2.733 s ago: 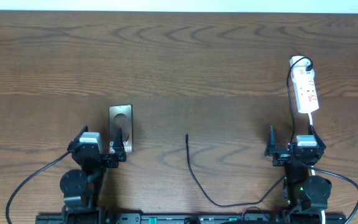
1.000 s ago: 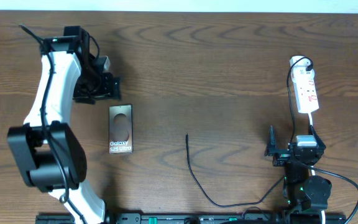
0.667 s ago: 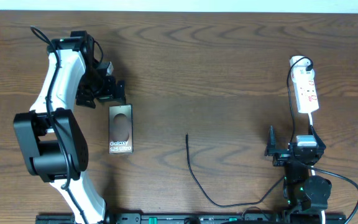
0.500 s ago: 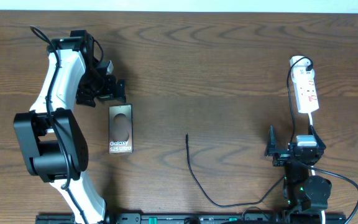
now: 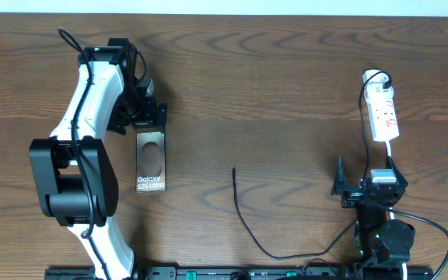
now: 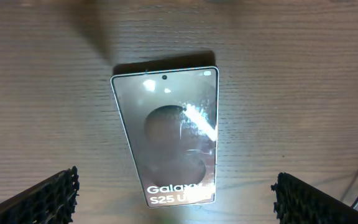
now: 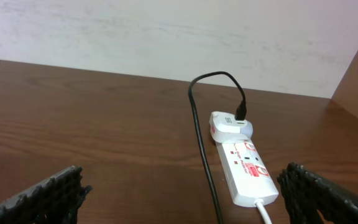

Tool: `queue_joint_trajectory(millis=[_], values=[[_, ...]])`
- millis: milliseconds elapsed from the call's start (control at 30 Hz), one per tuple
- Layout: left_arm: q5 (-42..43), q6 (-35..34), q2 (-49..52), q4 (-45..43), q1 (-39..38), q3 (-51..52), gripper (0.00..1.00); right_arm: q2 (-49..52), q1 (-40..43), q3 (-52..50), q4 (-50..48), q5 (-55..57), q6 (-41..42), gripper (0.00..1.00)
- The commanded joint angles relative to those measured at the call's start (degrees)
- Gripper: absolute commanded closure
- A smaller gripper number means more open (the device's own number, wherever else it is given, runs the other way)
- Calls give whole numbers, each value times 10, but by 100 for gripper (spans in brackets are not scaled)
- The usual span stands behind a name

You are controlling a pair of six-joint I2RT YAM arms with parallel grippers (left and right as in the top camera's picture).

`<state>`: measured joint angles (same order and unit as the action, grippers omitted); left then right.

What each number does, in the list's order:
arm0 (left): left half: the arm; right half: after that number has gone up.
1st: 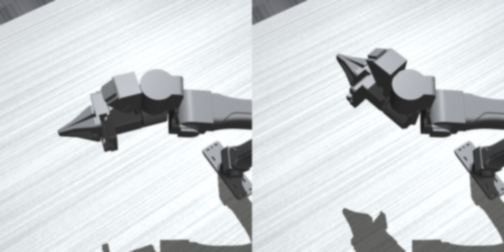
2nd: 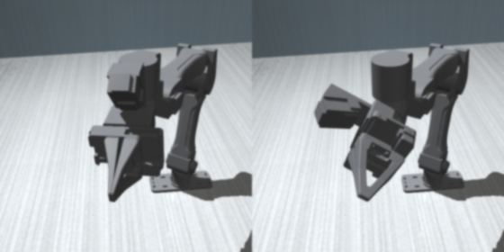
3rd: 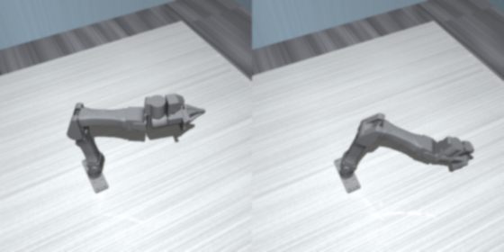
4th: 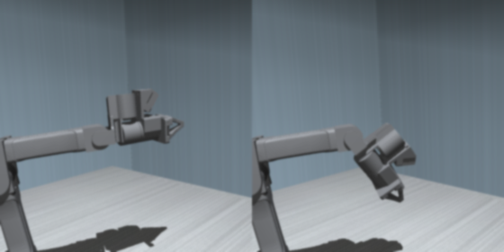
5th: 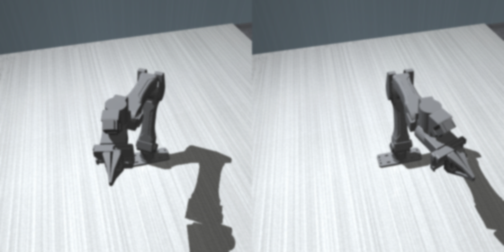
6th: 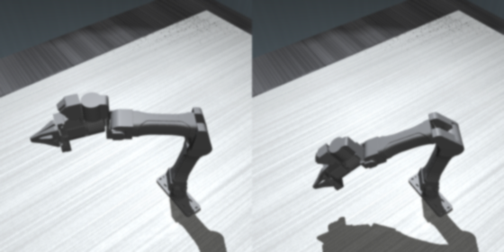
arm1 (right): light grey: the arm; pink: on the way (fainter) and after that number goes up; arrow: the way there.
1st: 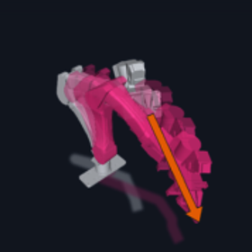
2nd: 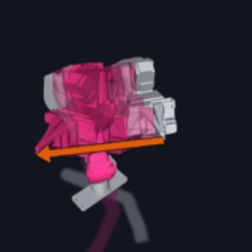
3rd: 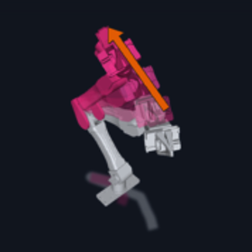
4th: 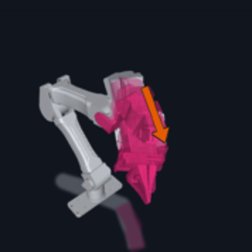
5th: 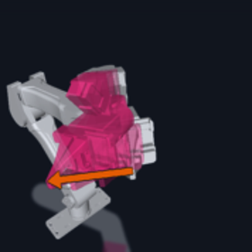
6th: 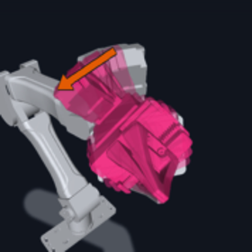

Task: Plug charger to phone and switch on socket
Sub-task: 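Lower the left gripper and close it on the phone's long edges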

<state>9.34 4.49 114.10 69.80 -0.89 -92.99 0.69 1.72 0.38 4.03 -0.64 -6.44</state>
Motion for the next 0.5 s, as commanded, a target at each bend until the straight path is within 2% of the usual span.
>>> queue_joint_trajectory(millis=[0, 233, 467], values=[[-13, -5, -35, -4, 0, 13, 1, -3, -3, -1, 2, -3, 4, 1], [-12, -23, -128, -49, 0, 85, 2, -3, -3, -1, 2, -3, 4, 1], [-9, -36, -216, -127, 0, 214, 2, -3, -3, -1, 2, -3, 4, 1]])
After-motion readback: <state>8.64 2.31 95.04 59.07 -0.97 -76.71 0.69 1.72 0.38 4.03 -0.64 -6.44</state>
